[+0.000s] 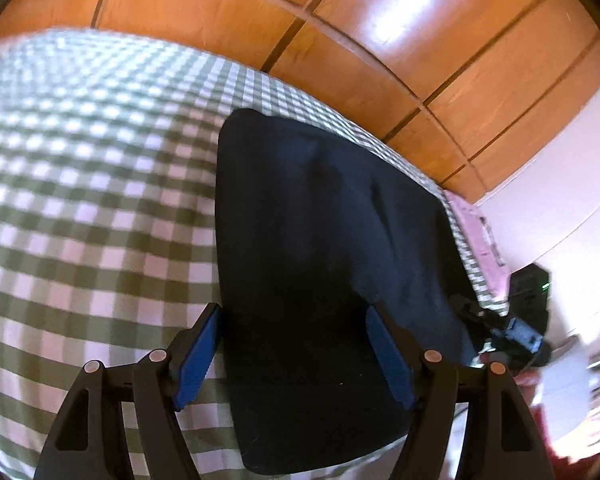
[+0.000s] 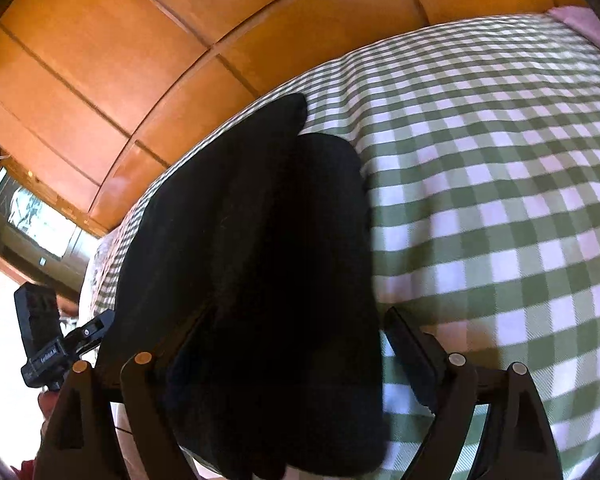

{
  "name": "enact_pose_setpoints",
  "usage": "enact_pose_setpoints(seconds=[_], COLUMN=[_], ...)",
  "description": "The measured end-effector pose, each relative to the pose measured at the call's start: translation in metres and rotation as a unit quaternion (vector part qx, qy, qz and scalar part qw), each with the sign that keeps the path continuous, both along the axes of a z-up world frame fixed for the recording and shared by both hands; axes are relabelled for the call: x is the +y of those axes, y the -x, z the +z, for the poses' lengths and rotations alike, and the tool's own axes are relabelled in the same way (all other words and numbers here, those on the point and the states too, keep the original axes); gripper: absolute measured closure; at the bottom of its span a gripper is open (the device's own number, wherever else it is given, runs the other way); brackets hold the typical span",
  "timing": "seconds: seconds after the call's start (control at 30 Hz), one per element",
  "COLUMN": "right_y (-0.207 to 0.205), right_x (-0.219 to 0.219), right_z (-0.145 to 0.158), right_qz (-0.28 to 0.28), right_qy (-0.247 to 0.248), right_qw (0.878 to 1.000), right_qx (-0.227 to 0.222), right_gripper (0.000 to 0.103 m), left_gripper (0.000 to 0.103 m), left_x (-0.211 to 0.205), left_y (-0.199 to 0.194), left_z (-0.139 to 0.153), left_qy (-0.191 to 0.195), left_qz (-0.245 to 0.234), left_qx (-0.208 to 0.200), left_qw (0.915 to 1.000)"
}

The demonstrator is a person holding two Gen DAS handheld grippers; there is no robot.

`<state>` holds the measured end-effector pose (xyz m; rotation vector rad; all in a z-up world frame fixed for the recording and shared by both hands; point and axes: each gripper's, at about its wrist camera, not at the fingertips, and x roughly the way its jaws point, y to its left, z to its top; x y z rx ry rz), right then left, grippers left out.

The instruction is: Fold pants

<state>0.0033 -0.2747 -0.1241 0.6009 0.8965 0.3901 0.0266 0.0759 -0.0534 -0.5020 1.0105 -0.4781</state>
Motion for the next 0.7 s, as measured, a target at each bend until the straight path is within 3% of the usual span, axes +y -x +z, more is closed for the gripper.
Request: enact_pose_setpoints(seconds=[0.13, 0.3, 0.5, 0.63, 0.7], right_y=[-0.009, -0.013, -0.01, -0.002, 0.0], right_x=[0.008, 0.013, 0.013, 0.008, 0.007], right_z=[-0.003, -0.004, -0.005, -0.001, 0.002], right_qz=[0.014, 0.016, 0.013, 0.005, -0.003], right_qy=[-0.014, -0.013, -0.009, -0.007, -0.006], right_qw=[1.0, 1.0, 1.0, 1.0, 0.999], right_qx=[0.003, -0.002, -0.013, -0.03, -0.037], right_gripper=[0.015, 0.015, 0.023, 0.036, 0.04], left_gripper=[0.027, 0.018, 0.022, 0.043, 0.047], left_x=[0.007, 0.003, -0.008, -0.018, -0.024], left_y=[-0.007, -0.018, -0.012, 0.003, 0.007], left_z=[-0.012, -0.028, -0.021, -0.001, 0.01], left_qy=[0.05, 0.108, 0.08, 0.033, 0.006], left_qz=[-0.015, -0.047, -0.053, -0.048, -0.049], left_qx=[0.028, 0.052, 0.023, -0.029, -0.051], left_qw=[0.9982, 0.9917, 0.9951, 0.9979, 0.9975])
